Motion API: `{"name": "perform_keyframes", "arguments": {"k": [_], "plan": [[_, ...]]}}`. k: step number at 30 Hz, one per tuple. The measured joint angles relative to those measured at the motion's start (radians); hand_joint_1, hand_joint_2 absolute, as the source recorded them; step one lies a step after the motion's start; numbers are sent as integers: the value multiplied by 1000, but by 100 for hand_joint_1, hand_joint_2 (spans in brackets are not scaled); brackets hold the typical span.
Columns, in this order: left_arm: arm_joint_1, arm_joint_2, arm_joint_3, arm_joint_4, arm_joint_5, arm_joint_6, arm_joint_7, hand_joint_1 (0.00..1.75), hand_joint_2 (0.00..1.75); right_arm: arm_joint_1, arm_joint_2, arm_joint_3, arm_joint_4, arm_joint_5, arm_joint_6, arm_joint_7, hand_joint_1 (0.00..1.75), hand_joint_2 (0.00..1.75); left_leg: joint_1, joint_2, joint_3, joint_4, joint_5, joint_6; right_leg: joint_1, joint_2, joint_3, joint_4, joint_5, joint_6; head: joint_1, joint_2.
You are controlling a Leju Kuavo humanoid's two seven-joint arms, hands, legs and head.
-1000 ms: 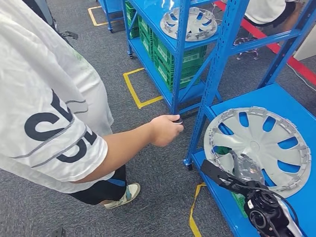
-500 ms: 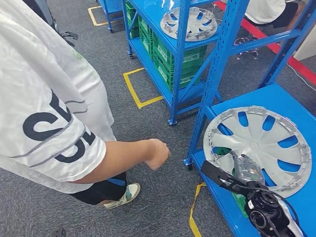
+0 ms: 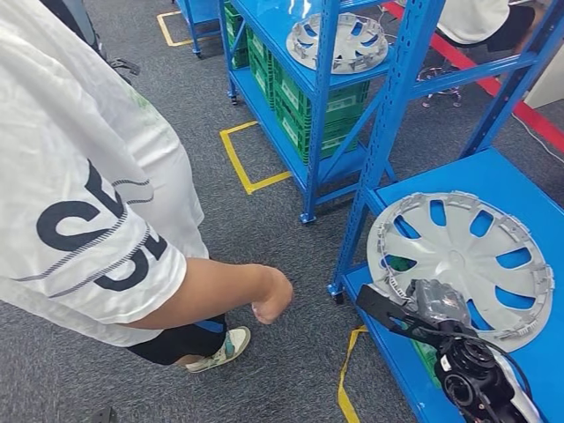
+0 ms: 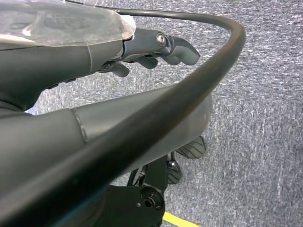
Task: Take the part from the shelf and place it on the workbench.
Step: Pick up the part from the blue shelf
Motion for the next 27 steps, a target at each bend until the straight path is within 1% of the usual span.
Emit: {"name": "perform_keyframes", "arguments": {"k": [27], "plan": [[0, 0, -4, -1, 23, 6, -1, 0, 0, -17, -7, 6, -3, -4, -20, -1, 175, 175, 0, 0, 0, 0, 0, 0, 0, 0, 0, 0, 0, 0, 0, 0]]}}
